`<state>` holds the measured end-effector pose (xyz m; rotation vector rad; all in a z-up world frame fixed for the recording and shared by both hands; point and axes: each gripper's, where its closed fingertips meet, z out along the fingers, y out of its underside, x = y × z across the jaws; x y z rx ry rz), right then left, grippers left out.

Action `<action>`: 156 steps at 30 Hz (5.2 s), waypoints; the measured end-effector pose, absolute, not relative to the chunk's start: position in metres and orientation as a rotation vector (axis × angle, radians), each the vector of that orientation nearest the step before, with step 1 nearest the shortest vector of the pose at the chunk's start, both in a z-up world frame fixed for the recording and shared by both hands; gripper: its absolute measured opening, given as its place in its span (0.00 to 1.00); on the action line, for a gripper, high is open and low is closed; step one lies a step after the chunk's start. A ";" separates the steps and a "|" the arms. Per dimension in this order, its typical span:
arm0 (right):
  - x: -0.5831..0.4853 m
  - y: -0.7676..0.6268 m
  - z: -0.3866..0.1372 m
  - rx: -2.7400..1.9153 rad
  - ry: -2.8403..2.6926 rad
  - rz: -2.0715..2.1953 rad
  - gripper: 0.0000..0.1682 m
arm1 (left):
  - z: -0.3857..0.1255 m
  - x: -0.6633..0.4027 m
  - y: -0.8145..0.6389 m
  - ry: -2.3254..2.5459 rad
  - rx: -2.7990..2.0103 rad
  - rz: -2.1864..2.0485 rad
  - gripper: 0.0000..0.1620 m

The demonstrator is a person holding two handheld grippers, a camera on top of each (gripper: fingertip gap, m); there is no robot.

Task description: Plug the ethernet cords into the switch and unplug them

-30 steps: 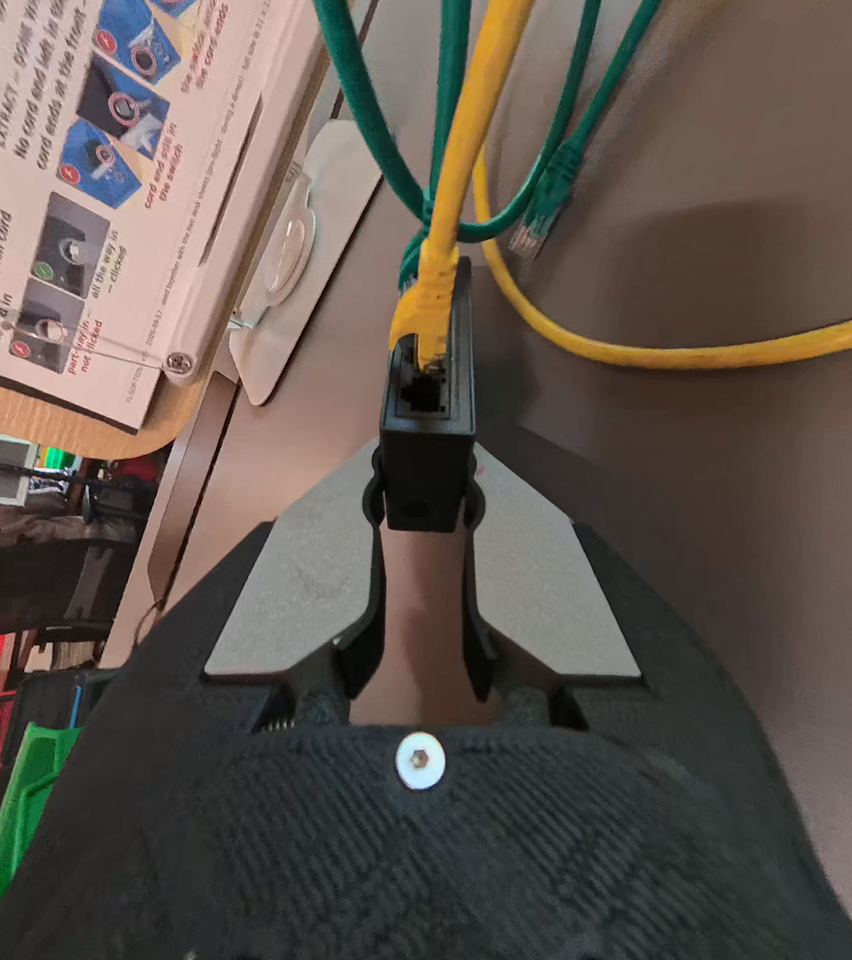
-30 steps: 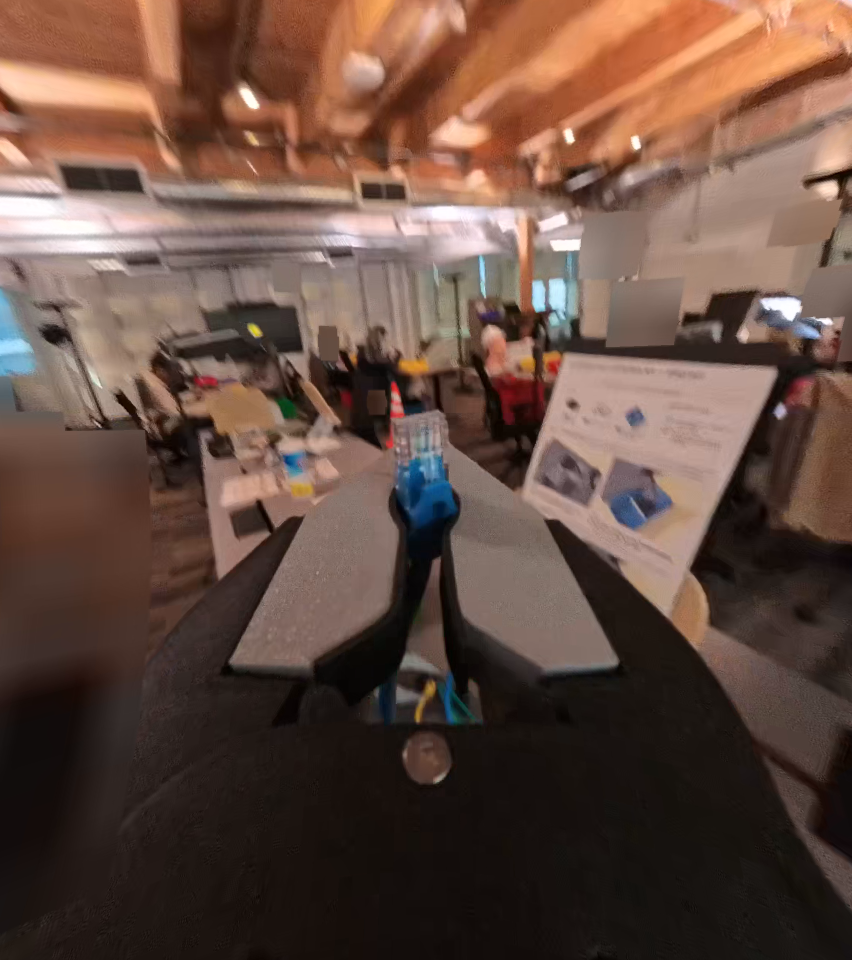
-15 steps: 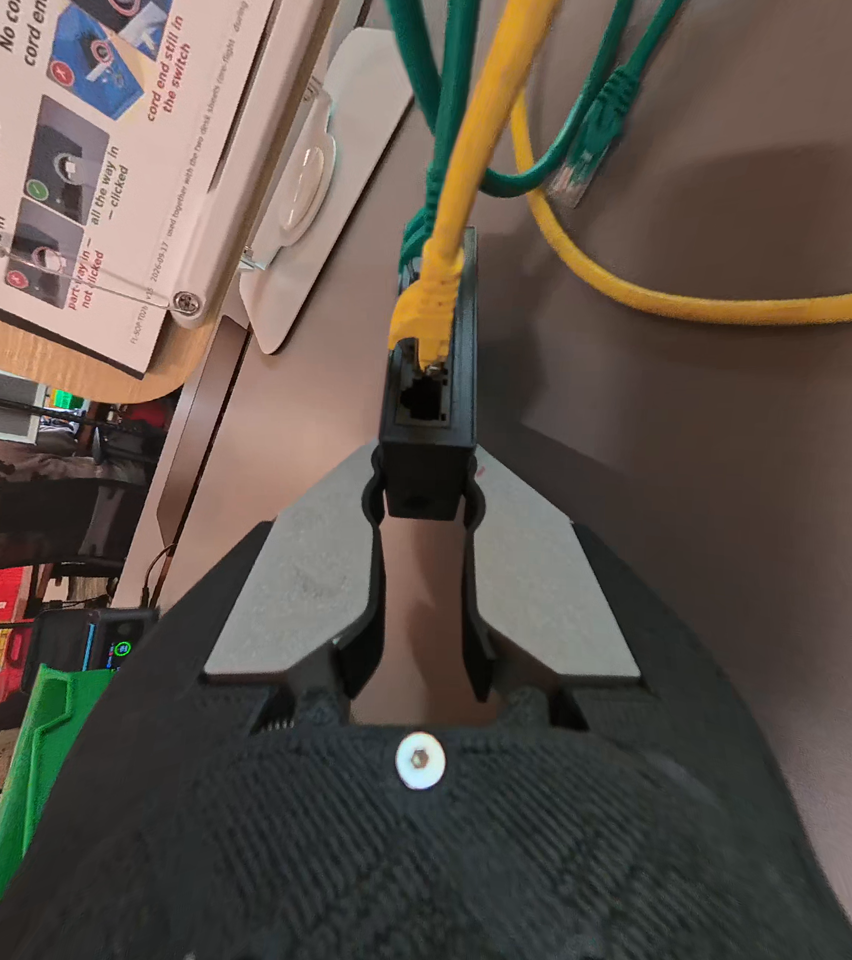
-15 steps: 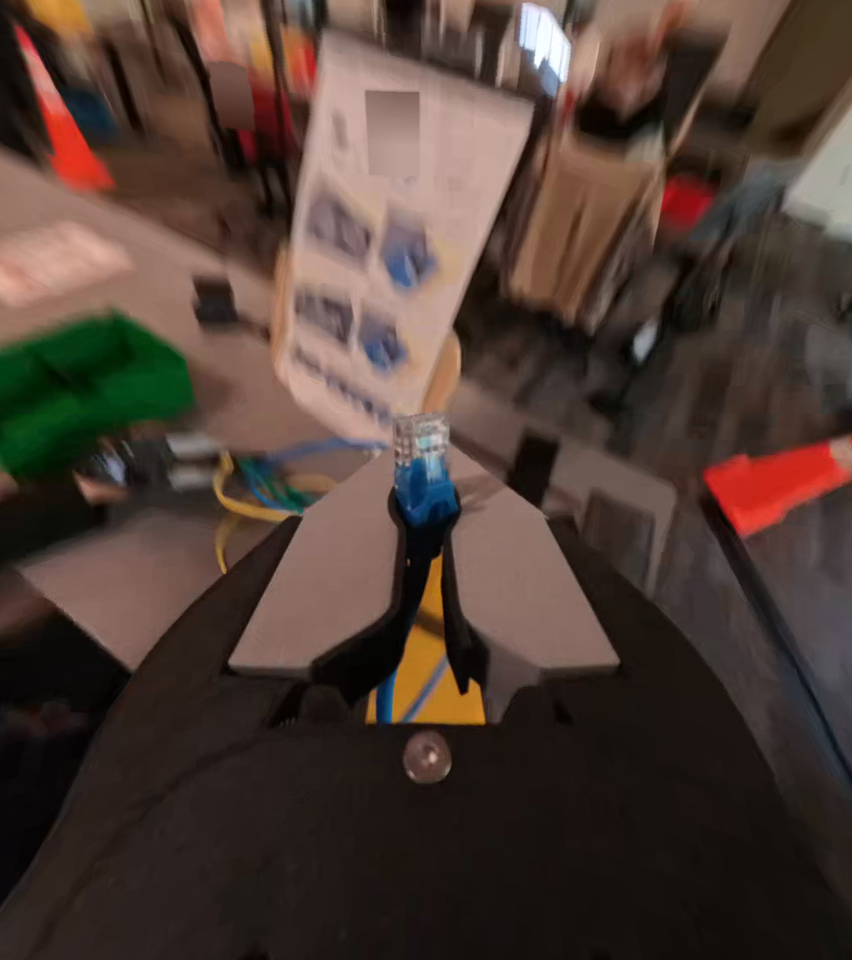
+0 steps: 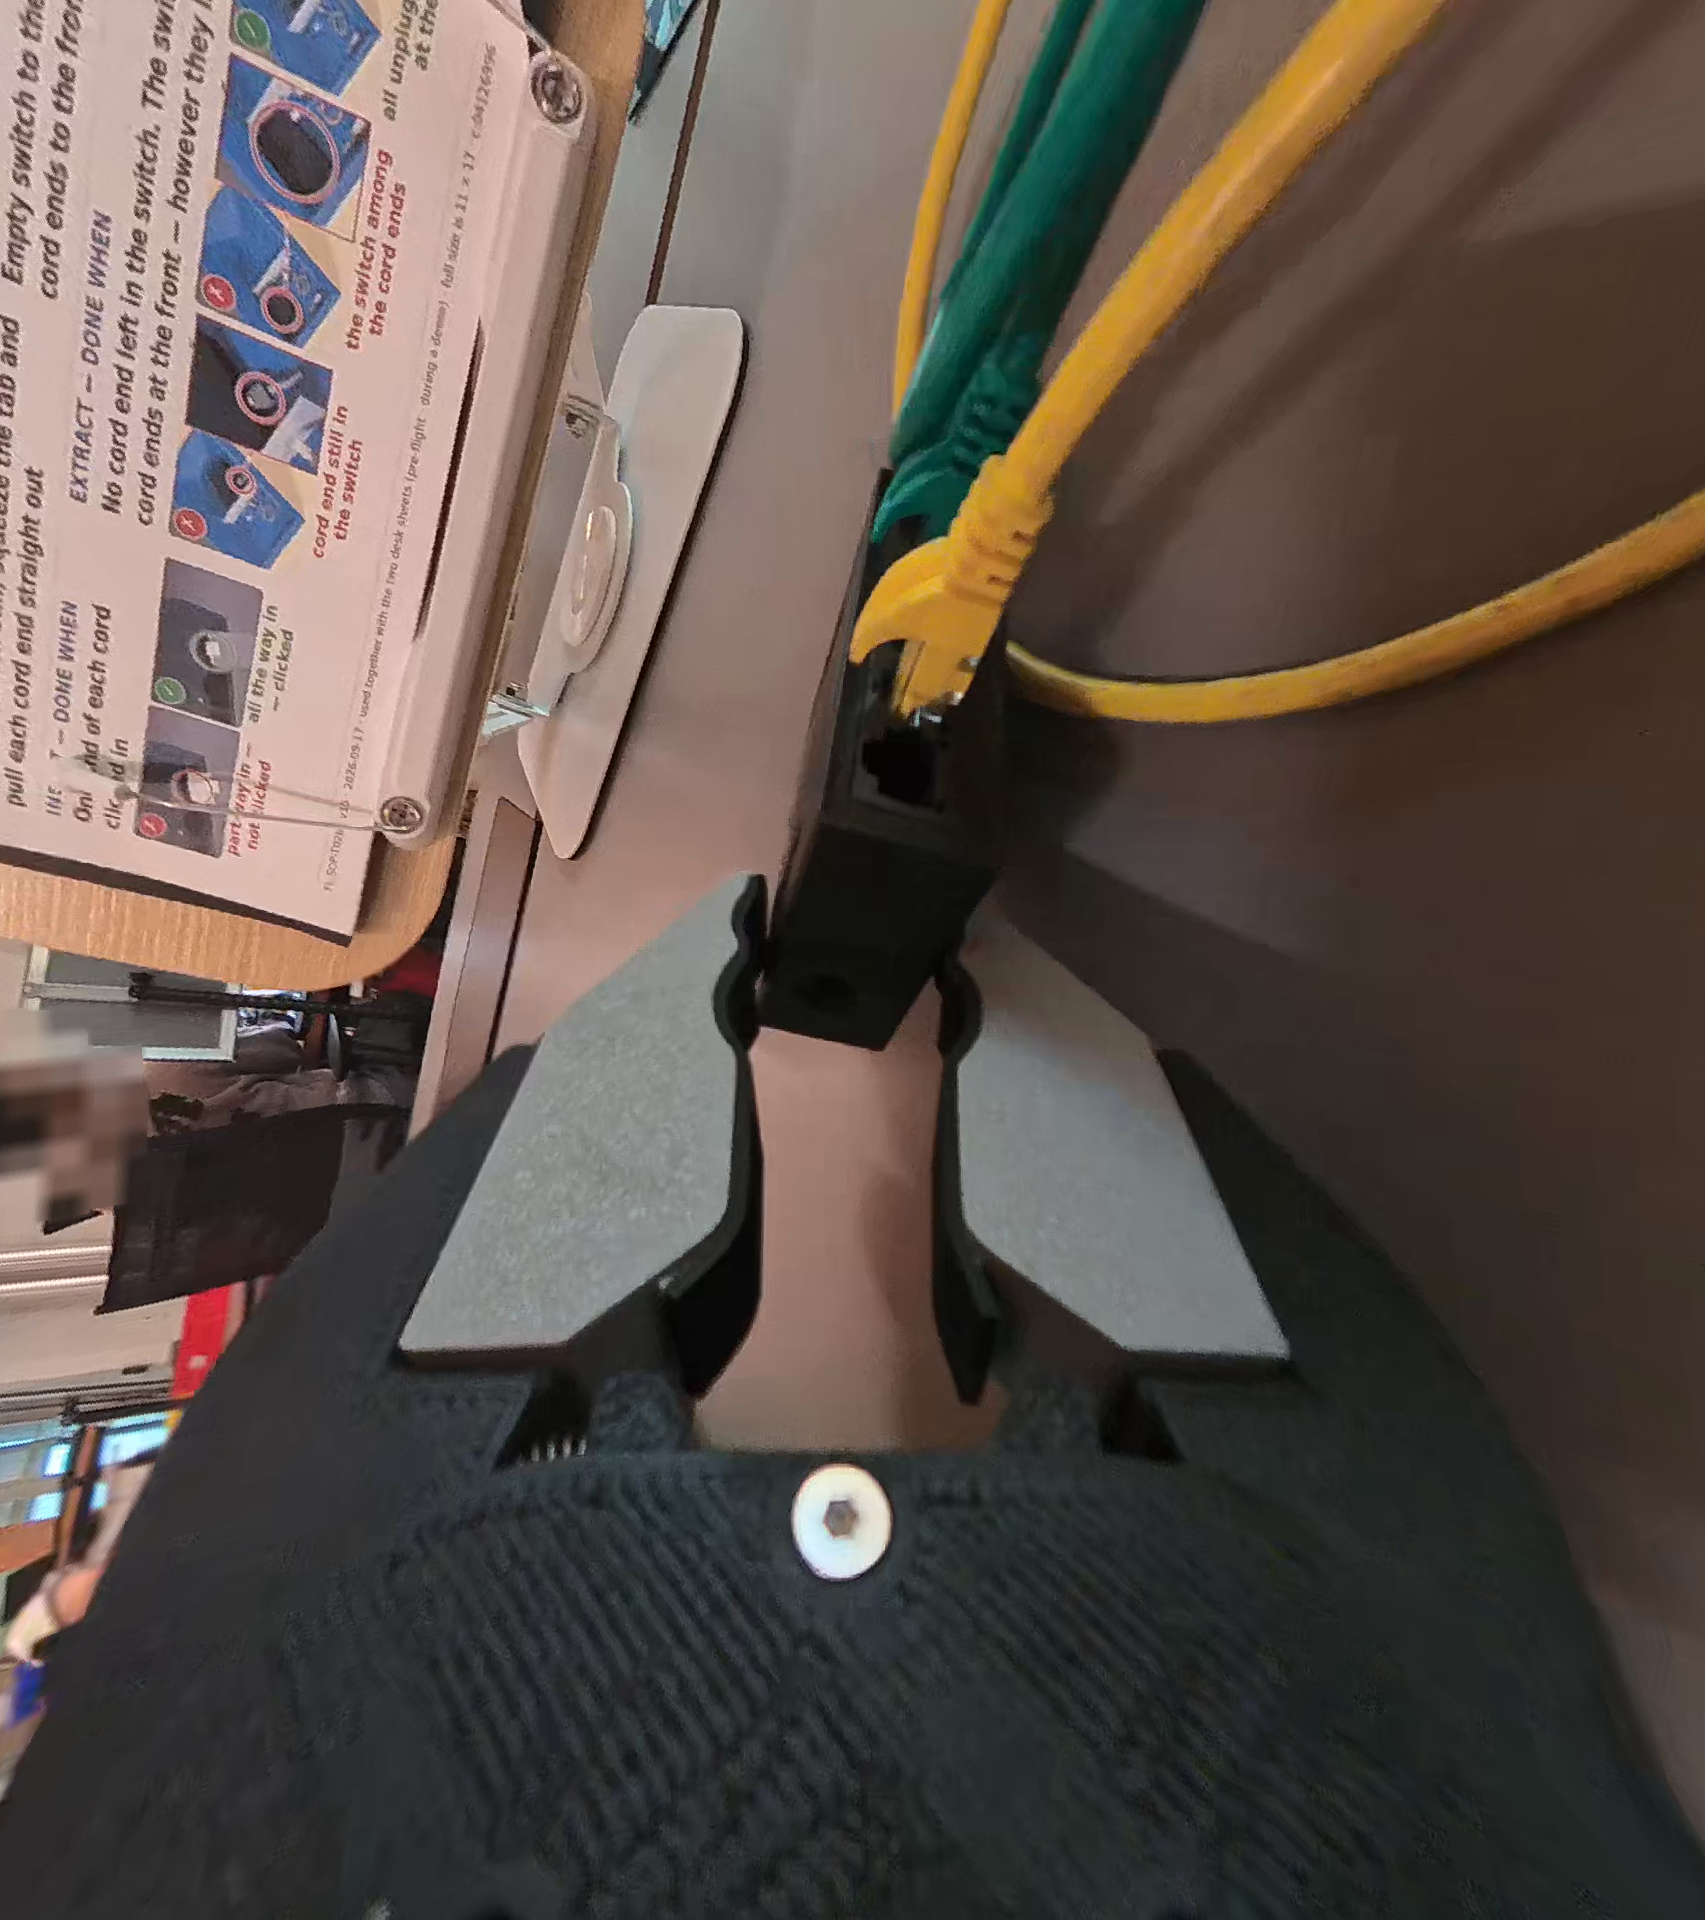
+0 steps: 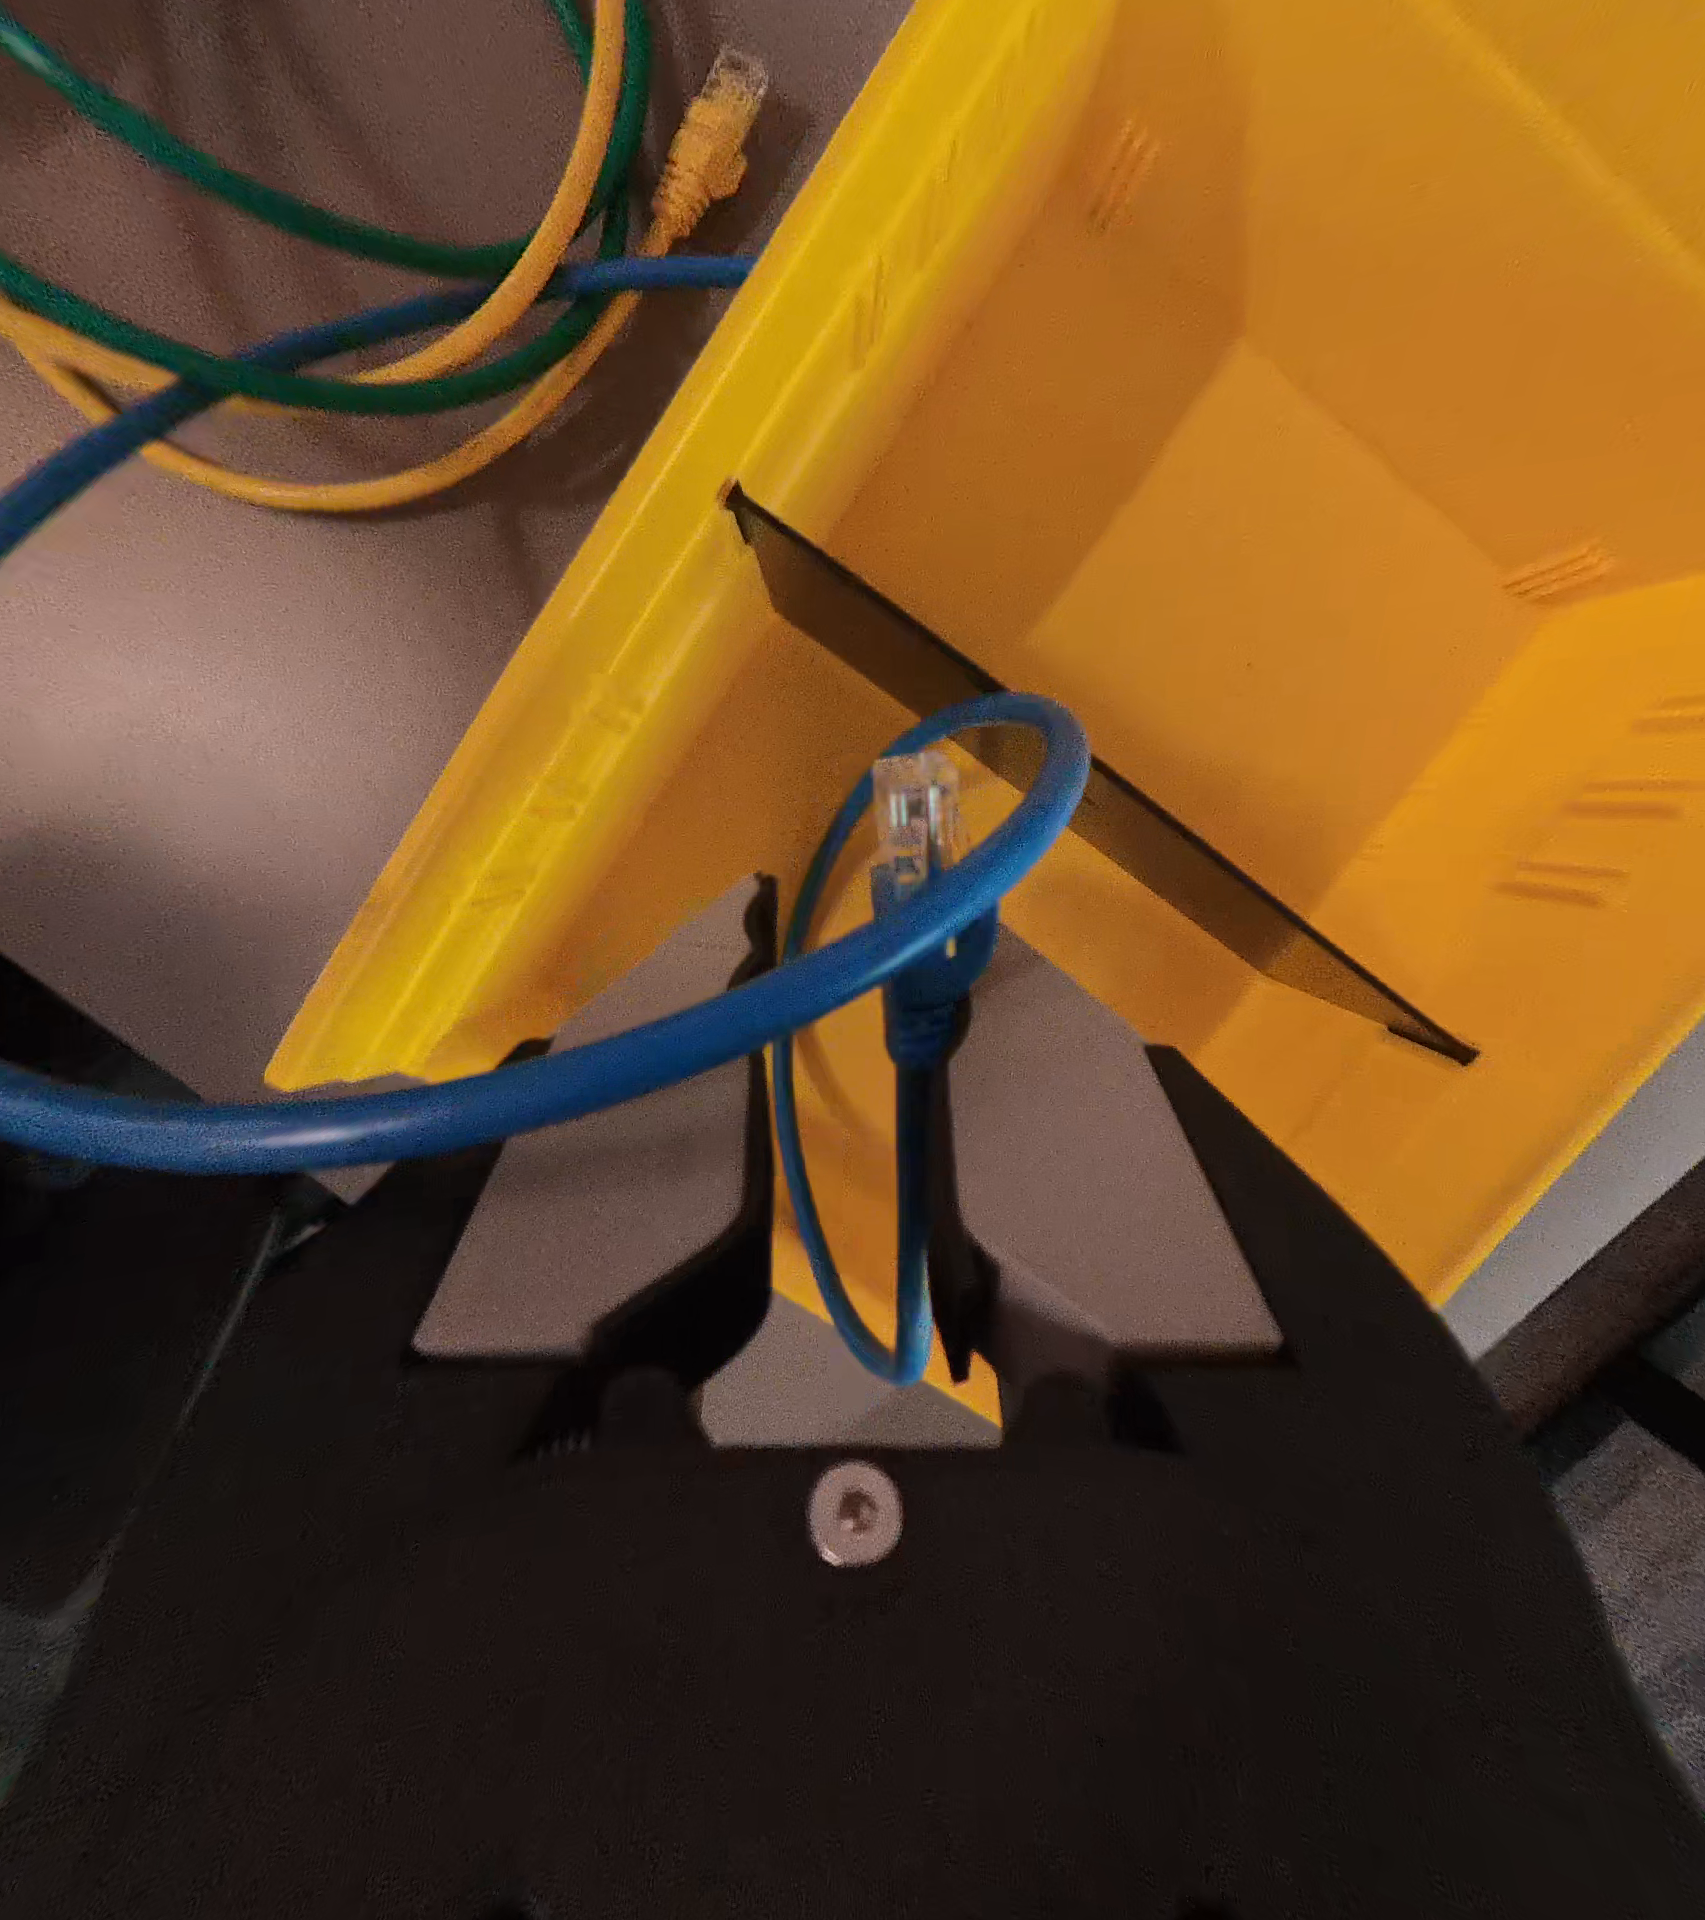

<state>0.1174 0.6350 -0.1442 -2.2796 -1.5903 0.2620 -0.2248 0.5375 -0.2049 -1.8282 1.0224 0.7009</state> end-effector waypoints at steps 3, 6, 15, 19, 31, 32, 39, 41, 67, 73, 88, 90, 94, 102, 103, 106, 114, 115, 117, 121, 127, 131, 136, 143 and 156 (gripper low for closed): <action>0.135 0.636 -0.126 -2.278 -1.609 0.197 0.22 | -0.206 -0.228 0.538 0.998 -1.858 0.671 0.18; 0.180 0.656 -0.103 -2.312 -1.586 -0.173 0.30 | -0.206 -0.227 0.538 0.994 -1.859 0.672 0.19; 0.189 0.638 -0.046 -2.204 -1.576 -0.373 0.31 | -0.209 -0.228 0.539 0.967 -1.887 0.654 0.18; 0.166 0.638 -0.003 -2.063 -1.385 -0.456 0.28 | -0.210 -0.228 0.539 0.968 -1.885 0.661 0.18; 0.034 0.527 -0.160 -2.005 -2.114 -0.371 0.11 | -0.210 -0.228 0.539 0.957 -1.886 0.646 0.18; 0.036 0.528 -0.164 -2.007 -2.132 -0.396 0.02 | -0.210 -0.228 0.539 0.953 -1.888 0.640 0.18; 0.036 0.473 -0.112 -1.847 -2.366 0.116 0.01 | -0.209 -0.232 0.542 0.928 -1.905 0.616 0.17; 0.031 0.465 -0.086 -1.685 -2.383 0.264 0.01 | -0.204 -0.228 0.542 0.919 -1.883 0.593 0.17; 0.173 0.653 -0.033 -1.834 -1.426 0.014 0.00 | -0.206 -0.231 0.542 0.888 -1.885 0.582 0.17; 0.178 0.646 0.003 -1.745 -1.401 0.038 0.00 | -0.205 -0.232 0.543 0.882 -1.887 0.575 0.17; 0.165 0.614 -0.132 -1.911 -1.962 -0.028 0.00 | -0.205 -0.233 0.543 0.880 -1.886 0.583 0.17; 0.165 0.597 -0.154 -2.044 -2.054 0.059 0.00 | -0.205 -0.232 0.543 0.879 -1.884 0.583 0.17; 0.166 0.615 -0.185 -2.185 -1.988 -0.062 0.02 | -0.205 -0.232 0.542 0.882 -1.880 0.587 0.17; 0.172 0.593 -0.195 -2.325 -2.065 -0.023 0.01 | -0.200 -0.233 0.544 0.871 -1.862 0.592 0.17; 0.165 0.586 -0.185 -2.310 -2.051 0.071 0.00 | -0.197 -0.234 0.544 0.864 -1.848 0.602 0.17; 0.151 0.585 -0.147 -2.187 -1.957 0.143 0.08 | -0.194 -0.235 0.544 0.850 -1.836 0.607 0.17; 0.120 0.584 -0.067 -1.897 -1.766 0.109 0.18 | -0.187 -0.233 0.545 0.853 -1.786 0.640 0.17; 0.113 0.579 -0.070 -1.875 -1.783 0.164 0.18 | -0.186 -0.233 0.544 0.855 -1.781 0.647 0.17; 0.118 0.586 -0.083 -1.923 -1.778 0.104 0.18 | -0.182 -0.231 0.544 0.873 -1.738 0.670 0.17; 0.081 0.588 -0.063 -1.786 -1.622 0.187 0.18 | -0.175 -0.228 0.543 0.883 -1.692 0.700 0.17; -0.025 0.501 -0.074 -1.567 -1.821 0.445 0.31 | -0.170 -0.226 0.543 0.889 -1.658 0.730 0.17; -0.099 0.487 -0.106 -1.472 -1.829 0.312 0.27 | -0.167 -0.225 0.541 0.903 -1.634 0.754 0.17; -0.161 0.508 -0.137 -1.381 -1.802 0.134 0.32 | -0.167 -0.225 0.539 0.928 -1.626 0.752 0.17; -0.173 0.543 -0.151 -1.206 -1.757 -0.022 0.11 | -0.167 -0.216 0.535 1.030 -1.560 0.721 0.16; -0.153 0.526 -0.178 -1.116 -1.836 0.417 0.04 | -0.188 -0.171 0.522 1.170 -1.538 0.428 0.16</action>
